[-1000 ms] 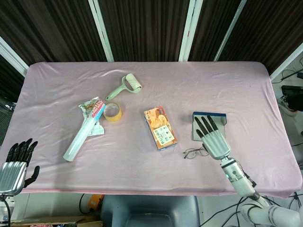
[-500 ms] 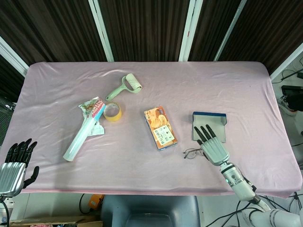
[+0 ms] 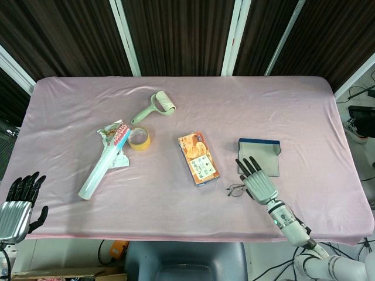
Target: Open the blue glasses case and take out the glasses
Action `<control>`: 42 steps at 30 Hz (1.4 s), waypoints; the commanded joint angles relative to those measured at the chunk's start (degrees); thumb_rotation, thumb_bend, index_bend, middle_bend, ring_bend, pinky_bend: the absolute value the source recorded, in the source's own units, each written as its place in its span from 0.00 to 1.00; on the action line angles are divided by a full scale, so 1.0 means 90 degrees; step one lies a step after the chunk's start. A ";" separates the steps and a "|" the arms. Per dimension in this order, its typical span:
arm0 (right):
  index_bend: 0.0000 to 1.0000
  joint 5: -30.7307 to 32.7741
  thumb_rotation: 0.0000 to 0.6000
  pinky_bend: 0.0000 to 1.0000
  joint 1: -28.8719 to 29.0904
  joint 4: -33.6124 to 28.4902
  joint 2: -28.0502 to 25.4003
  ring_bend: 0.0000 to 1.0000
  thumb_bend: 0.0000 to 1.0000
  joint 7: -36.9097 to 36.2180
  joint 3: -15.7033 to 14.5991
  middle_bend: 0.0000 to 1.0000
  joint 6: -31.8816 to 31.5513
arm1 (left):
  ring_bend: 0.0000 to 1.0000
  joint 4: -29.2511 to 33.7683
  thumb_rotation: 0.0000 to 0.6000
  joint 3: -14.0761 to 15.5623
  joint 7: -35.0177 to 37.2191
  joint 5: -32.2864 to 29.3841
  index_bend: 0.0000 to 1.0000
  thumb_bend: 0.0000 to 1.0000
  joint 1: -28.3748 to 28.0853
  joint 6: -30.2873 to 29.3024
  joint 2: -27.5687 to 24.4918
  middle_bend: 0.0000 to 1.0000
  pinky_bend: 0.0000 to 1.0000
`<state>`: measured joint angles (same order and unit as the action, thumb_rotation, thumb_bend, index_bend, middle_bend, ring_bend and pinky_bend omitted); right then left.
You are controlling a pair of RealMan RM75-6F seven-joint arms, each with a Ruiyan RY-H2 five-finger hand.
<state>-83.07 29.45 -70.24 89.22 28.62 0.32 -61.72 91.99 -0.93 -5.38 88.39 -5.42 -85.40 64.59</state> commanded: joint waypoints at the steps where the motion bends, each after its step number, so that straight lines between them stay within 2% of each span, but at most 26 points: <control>1: 0.62 0.0011 1.00 0.00 0.0010 0.0035 0.0039 0.00 0.51 0.0012 0.0007 0.07 0.0031 | 0.00 -0.0006 1.00 0.0002 0.0020 0.0005 0.00 0.42 0.0003 -0.0005 -0.0008 0.00 0.04; 8: 0.64 0.0001 1.00 0.00 0.0013 0.0109 0.0106 0.00 0.54 -0.0014 0.0003 0.07 0.0075 | 0.00 -0.0012 1.00 0.0008 0.0056 0.0011 0.00 0.42 0.0015 -0.0021 -0.0020 0.00 0.04; 16: 0.71 -0.0060 1.00 0.00 -0.0013 0.0122 0.0121 0.00 0.65 -0.0032 -0.0024 0.09 0.0042 | 0.00 -0.0015 1.00 -0.0001 0.0050 0.0003 0.00 0.42 0.0014 -0.0024 -0.0018 0.00 0.04; 21: 0.73 -0.0140 1.00 0.00 -0.0029 0.0044 0.0098 0.00 0.67 -0.0058 -0.0044 0.10 -0.0022 | 0.00 -0.0019 1.00 -0.0004 0.0057 0.0001 0.00 0.42 0.0018 -0.0033 -0.0018 0.00 0.04; 30: 0.73 -0.0605 1.00 0.00 0.0076 -0.0632 0.0053 0.00 0.67 -0.0157 -0.0013 0.10 -0.0330 | 0.00 -0.0015 1.00 0.0007 0.0064 0.0018 0.00 0.42 0.0005 -0.0006 -0.0022 0.00 0.04; 36: 0.73 -0.0688 1.00 0.00 0.0491 -0.1214 0.0452 0.00 0.67 0.0358 0.0276 0.10 -0.0048 | 0.00 -0.0014 1.00 -0.0003 0.0038 0.0009 0.00 0.42 0.0001 -0.0009 -0.0013 0.00 0.04; 42: 0.72 0.0044 1.00 0.00 0.1079 -0.1153 0.1566 0.00 0.67 0.1014 0.0873 0.10 0.0699 | 0.00 -0.0035 1.00 -0.0013 0.0071 -0.0011 0.00 0.42 0.0000 -0.0004 -0.0014 0.00 0.04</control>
<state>-86.09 36.59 -80.95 99.07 35.09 5.57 -58.61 91.68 -1.05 -4.76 88.31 -5.41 -85.46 64.47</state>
